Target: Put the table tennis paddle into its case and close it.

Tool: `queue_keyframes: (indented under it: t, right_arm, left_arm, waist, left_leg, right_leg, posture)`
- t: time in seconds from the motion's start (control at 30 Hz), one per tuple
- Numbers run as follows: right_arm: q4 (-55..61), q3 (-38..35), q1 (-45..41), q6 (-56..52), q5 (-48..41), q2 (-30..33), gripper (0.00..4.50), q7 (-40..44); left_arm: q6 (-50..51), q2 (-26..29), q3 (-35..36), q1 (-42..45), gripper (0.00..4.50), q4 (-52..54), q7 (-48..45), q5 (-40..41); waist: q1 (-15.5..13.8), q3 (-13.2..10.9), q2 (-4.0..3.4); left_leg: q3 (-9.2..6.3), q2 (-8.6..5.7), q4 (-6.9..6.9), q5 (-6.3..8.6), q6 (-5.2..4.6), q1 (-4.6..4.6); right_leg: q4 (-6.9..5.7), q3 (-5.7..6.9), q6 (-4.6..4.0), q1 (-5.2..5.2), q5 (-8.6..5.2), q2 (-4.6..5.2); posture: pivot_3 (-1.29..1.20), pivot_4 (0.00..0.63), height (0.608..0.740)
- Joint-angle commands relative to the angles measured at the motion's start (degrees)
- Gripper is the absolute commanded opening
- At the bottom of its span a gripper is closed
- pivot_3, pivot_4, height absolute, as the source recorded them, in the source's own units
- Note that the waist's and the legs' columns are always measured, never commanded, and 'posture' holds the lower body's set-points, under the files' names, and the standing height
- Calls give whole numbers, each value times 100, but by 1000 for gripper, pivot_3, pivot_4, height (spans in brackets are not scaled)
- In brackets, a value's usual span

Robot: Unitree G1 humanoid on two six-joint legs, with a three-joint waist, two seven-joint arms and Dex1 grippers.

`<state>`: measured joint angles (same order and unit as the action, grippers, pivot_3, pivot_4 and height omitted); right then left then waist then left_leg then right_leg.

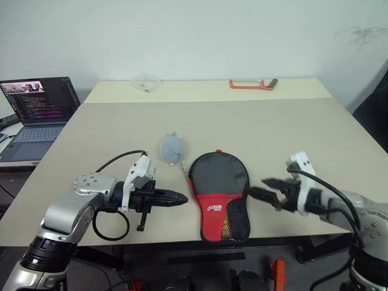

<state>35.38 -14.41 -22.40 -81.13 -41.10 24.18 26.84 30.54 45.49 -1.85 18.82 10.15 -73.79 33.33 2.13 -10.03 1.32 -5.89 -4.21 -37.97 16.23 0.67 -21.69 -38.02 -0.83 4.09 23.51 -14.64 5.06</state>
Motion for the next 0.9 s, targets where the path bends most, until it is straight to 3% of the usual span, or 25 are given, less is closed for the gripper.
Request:
queue_keyframes:
  t: [0.03, 0.17, 0.3, 0.4, 0.73, 0.9]
  right_arm:
    - [-397, 1166, -185, 1362, 571, -93, 4477, 182]
    - [-1298, 2186, -396, 2505, 1130, -511, 4477, 367]
    - [-2303, 2559, -648, 3312, 1618, -782, 4492, 436]
    - [-2800, 2863, -660, 3848, 2047, -668, 4500, 574]
    - [-2775, 3074, -325, 4114, 2331, -638, 4500, 764]
    - [-2776, 3129, -267, 4103, 2465, -697, 4500, 725]
  left_arm:
    - [153, -150, 240, 315, 0, -261, 648, -134]
    - [219, -369, 432, 517, 0, -515, 1334, -266]
    - [-37, -520, 575, 562, 171, -623, 1655, -400]
    - [-130, -628, 673, 608, 935, -692, 1939, -489]
    - [32, -1221, 591, 1655, 4469, -1761, 3212, -1084]
    - [132, -1502, 443, 2395, 4469, -2793, 3510, -1434]
  waist:
    - [-18, -1, 2]
    - [-25, -1, 3]
    - [-24, -1, 3]
    - [-31, -1, 3]
    - [-43, 0, 5]
    - [-26, 1, 7]
  left_leg:
    - [-4, 0, 0, 0, 0, 2]
    - [-2, -4, -3, -2, 3, -3]
    - [1, -6, -5, -13, 24, -13]
    - [1, -6, -2, -14, 27, -21]
    - [-2, -9, -5, -14, 26, -20]
    - [-2, -10, -8, -15, 28, -20]
  right_leg:
    - [1, 4, 0, -3, 0, 0]
    - [3, 0, 0, 1, 0, 3]
    - [5, -4, -1, 16, 1, 5]
    - [5, -5, -1, 25, 1, 6]
    - [1, -3, -1, 21, 1, 7]
    - [-1, -1, -1, 21, 1, 5]
  posture:
    - [0, 150, 740]
    - [0, 150, 740]
    - [0, 150, 740]
    - [0, 150, 740]
    - [0, 150, 740]
    - [0, 150, 740]
